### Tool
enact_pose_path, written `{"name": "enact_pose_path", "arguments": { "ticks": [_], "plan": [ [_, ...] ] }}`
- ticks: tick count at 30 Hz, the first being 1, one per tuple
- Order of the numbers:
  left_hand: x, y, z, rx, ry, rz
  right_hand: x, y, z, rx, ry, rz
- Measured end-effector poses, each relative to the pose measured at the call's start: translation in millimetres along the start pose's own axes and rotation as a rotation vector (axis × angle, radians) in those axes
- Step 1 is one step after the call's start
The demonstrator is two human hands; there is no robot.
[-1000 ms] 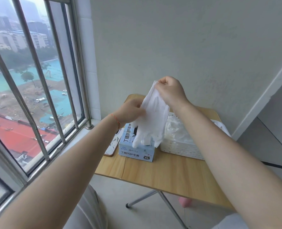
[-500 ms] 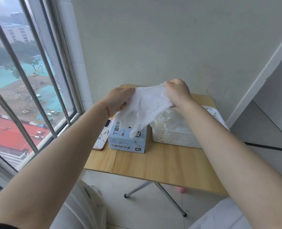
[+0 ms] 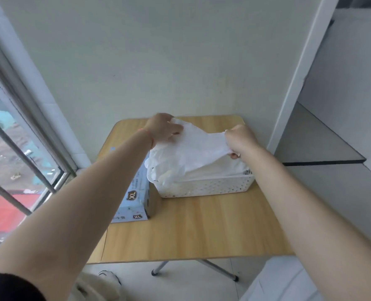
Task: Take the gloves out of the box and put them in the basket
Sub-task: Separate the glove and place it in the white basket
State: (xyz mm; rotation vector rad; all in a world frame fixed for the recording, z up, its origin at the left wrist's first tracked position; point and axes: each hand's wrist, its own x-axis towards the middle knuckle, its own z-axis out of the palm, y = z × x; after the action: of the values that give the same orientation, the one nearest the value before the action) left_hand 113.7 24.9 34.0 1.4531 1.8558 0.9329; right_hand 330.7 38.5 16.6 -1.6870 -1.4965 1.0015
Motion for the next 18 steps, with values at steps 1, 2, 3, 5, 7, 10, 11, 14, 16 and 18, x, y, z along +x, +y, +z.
{"name": "enact_pose_path", "arguments": {
  "ticks": [1,2,3,5,7,10,11,14,16,18],
  "plan": [
    [4.0,0.7,8.4,0.047,0.050,0.023,4.2,5.7,-2.0,-0.039,0.020,-0.004],
    [4.1,1.2,14.6,0.132,0.088,0.066,7.6,10.7,-2.4,-0.082,0.044,-0.015],
    [1.9,2.2,20.8,0.244,0.124,0.139,11.3,15.7,-1.9,-0.129,0.072,-0.030],
    [-5.9,0.2,31.2,0.384,0.172,0.340,13.5,23.4,0.3,-0.232,0.112,-0.072],
    [-17.5,-4.1,39.7,0.439,0.108,0.504,11.7,27.9,3.6,-0.309,0.126,-0.111],
    [-29.8,-14.2,52.8,0.720,-0.086,0.540,6.0,27.4,7.6,-0.489,0.184,-0.185],
    [-30.8,-17.9,55.3,0.799,-0.139,0.509,4.9,26.9,8.7,-0.575,0.206,-0.222],
    [-31.9,-28.9,59.1,0.910,-0.239,0.409,0.2,28.1,10.9,-0.869,0.226,-0.345],
    [-32.9,-34.5,62.1,0.953,-0.304,0.384,-3.9,29.4,12.0,-0.989,0.221,-0.403],
    [-34.8,-34.3,63.5,0.967,-0.358,0.374,-6.2,28.6,13.2,-1.055,0.221,-0.433]
  ]
}}
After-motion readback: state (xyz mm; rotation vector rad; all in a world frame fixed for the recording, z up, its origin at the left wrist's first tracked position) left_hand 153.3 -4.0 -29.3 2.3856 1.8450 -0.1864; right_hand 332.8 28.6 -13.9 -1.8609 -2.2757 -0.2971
